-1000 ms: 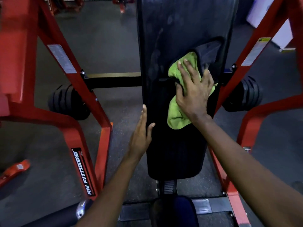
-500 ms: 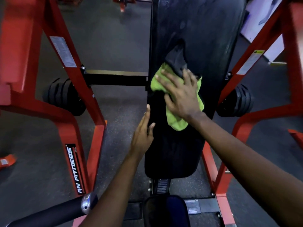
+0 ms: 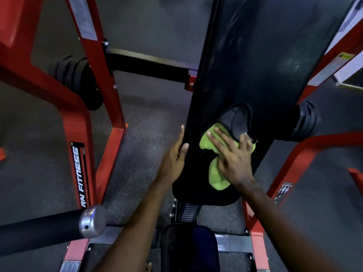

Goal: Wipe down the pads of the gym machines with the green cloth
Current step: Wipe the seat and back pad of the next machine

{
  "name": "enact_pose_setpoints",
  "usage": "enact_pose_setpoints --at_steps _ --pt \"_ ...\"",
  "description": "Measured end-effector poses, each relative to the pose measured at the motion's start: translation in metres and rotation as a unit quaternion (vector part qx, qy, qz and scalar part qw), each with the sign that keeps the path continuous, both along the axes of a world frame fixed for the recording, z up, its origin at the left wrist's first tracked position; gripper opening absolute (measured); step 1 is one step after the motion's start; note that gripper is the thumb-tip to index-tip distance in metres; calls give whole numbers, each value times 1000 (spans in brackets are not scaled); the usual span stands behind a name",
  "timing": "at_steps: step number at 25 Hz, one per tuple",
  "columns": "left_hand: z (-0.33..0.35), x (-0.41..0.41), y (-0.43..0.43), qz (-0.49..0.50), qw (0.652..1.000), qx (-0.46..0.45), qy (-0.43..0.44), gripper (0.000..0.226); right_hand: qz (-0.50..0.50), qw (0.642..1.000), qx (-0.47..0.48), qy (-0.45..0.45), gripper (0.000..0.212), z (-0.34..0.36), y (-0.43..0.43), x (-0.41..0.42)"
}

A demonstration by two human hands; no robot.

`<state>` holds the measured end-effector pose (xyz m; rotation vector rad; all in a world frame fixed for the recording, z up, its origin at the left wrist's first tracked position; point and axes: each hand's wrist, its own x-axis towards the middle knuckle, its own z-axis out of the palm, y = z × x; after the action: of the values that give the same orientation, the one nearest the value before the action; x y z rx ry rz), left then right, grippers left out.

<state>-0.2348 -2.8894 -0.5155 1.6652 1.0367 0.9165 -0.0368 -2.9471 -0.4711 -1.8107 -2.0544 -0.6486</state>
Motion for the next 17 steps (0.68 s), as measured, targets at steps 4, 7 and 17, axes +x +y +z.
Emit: enact_pose_setpoints --at_steps 4,7,17 --pt "-15 -2 -9 -21 1000 -18 5 55 -47 994 46 89 88 41 32 -16" --pt "-16 -1 -11 -17 1000 -17 7 55 -43 996 40 62 89 41 33 -22" --pt "-42 -7 -19 -38 998 -48 35 54 -33 998 45 41 85 56 40 -1"
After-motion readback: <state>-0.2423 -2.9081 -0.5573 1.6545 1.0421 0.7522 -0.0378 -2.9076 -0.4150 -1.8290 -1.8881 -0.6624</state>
